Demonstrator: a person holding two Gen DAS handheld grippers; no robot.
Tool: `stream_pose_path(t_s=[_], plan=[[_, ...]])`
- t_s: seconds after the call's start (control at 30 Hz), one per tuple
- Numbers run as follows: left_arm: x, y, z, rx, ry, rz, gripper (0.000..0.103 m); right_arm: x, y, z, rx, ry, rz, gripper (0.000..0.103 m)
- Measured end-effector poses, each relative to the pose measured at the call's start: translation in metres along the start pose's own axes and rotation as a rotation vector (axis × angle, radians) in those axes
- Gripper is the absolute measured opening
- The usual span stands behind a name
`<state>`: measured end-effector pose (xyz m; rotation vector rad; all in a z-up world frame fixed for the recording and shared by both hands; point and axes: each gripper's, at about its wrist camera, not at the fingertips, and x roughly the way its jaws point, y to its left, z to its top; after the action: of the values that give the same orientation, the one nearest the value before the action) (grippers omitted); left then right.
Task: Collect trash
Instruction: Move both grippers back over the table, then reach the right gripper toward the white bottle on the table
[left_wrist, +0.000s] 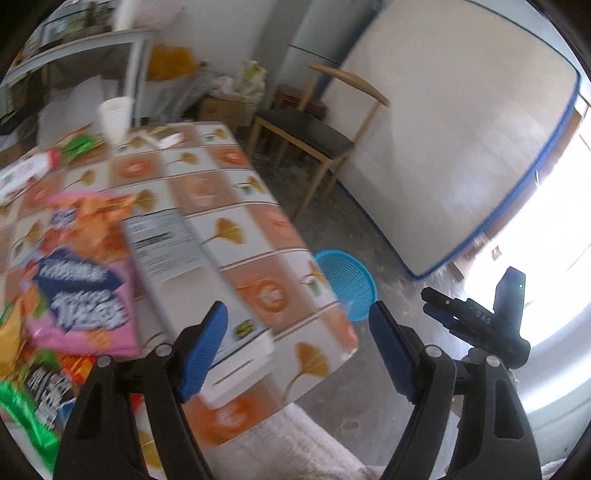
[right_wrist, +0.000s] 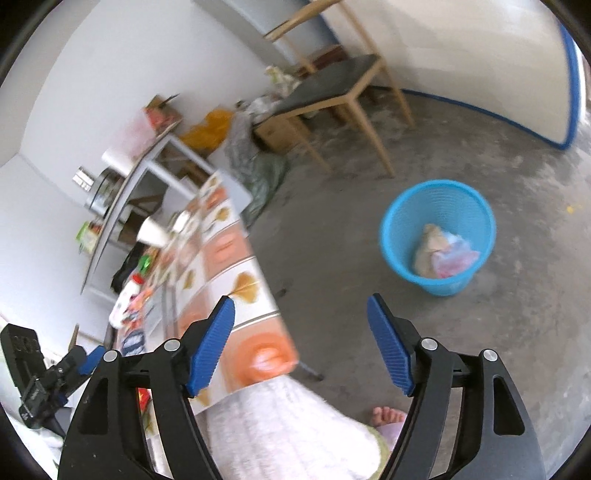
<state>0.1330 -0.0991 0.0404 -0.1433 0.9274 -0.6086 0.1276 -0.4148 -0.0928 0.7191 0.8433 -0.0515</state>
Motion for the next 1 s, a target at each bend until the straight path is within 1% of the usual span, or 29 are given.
stream_pose_path(t_s=[0.13,0.3,0.43,0.53,0.63,0.67,0.77,0.87,0.93,1.0], plan=[[-0.025,0.034,-0.013,-0.069,-0.04,0.029,0.077,0.018,0.031,-0.005,-0.069,0.052,0.028,0.072],[-0.051,0.08,-0.031,-0.169,-0.068,0.073,0.077,0.039,0.079,-0.016,-0.159,0.109,0.07,0.074],[-0.07,0.112,-0.046,-0.232,-0.087,0.113,0.077,0.057,0.128,-0.026,-0.269,0.156,0.109,0.076],[-0.077,0.128,-0.053,-0.259,-0.092,0.141,0.077,0.072,0.165,-0.034,-0.36,0.182,0.123,0.08],[-0.08,0.141,-0.059,-0.286,-0.094,0.156,0.077,0.093,0.201,-0.047,-0.475,0.221,0.101,0.086],[-0.081,0.144,-0.06,-0.293,-0.096,0.157,0.077,0.099,0.207,-0.05,-0.505,0.233,0.094,0.088],[-0.083,0.15,-0.062,-0.304,-0.099,0.158,0.077,0.127,0.229,-0.064,-0.608,0.277,0.032,0.089],[-0.088,0.155,-0.063,-0.307,-0.107,0.17,0.077,0.149,0.241,-0.072,-0.693,0.282,-0.053,0.089],[-0.092,0.16,-0.063,-0.311,-0.112,0.184,0.077,0.164,0.243,-0.075,-0.718,0.304,-0.068,0.089],[-0.095,0.167,-0.063,-0.319,-0.114,0.2,0.077,0.172,0.239,-0.076,-0.735,0.299,-0.107,0.089]])
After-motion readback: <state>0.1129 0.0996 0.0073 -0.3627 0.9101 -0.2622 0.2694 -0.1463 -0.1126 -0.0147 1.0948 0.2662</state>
